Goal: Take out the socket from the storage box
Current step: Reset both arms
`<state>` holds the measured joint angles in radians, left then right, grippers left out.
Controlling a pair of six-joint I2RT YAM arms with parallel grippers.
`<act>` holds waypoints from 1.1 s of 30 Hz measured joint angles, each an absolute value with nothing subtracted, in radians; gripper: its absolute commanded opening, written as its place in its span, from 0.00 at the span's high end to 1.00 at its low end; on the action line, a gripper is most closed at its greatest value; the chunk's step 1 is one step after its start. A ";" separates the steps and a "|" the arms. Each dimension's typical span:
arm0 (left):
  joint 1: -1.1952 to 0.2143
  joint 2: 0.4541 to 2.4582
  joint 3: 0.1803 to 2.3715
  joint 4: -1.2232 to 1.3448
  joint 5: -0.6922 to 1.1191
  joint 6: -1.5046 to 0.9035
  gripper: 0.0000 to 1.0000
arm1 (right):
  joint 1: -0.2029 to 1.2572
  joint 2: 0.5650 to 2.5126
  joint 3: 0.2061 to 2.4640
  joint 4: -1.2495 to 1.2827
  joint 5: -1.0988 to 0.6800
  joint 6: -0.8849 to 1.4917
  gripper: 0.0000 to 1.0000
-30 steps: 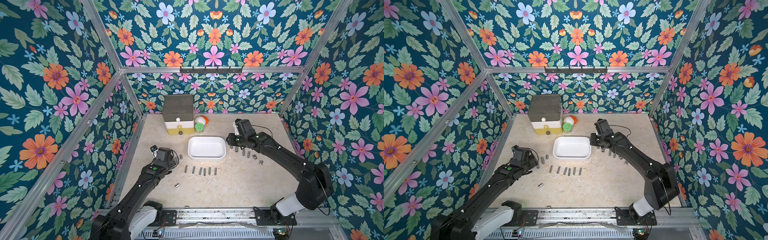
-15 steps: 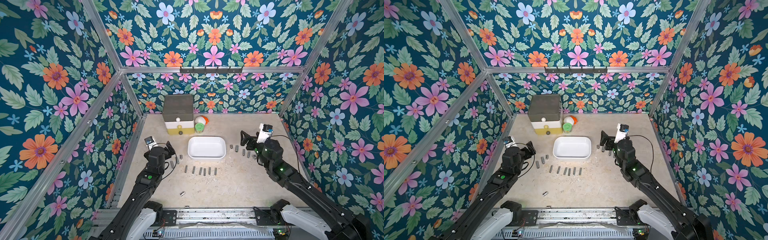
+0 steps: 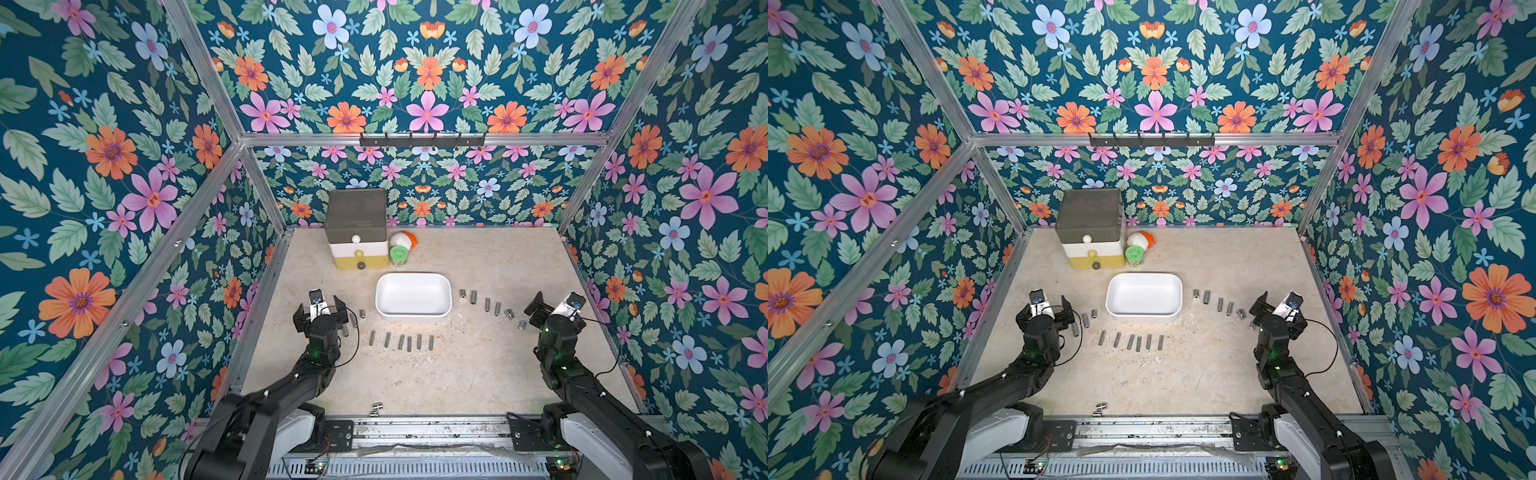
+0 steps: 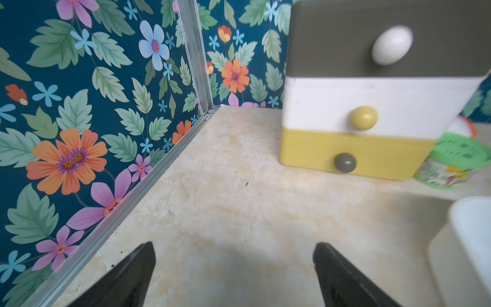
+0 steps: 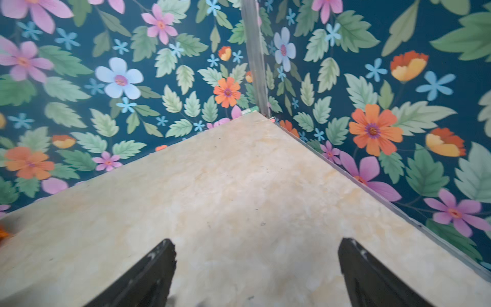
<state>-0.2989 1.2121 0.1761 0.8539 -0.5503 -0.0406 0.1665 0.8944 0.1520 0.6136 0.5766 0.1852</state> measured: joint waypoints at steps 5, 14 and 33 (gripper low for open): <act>-0.251 1.413 0.215 1.027 -0.503 0.056 0.01 | 0.101 1.126 0.065 0.879 0.532 0.160 0.01; -0.075 1.600 0.263 1.221 -0.269 0.022 0.01 | 0.060 1.454 0.080 1.308 0.420 0.069 0.01; -0.038 1.601 0.287 1.207 -0.144 -0.001 0.01 | 0.030 1.453 0.120 1.341 0.322 0.060 0.01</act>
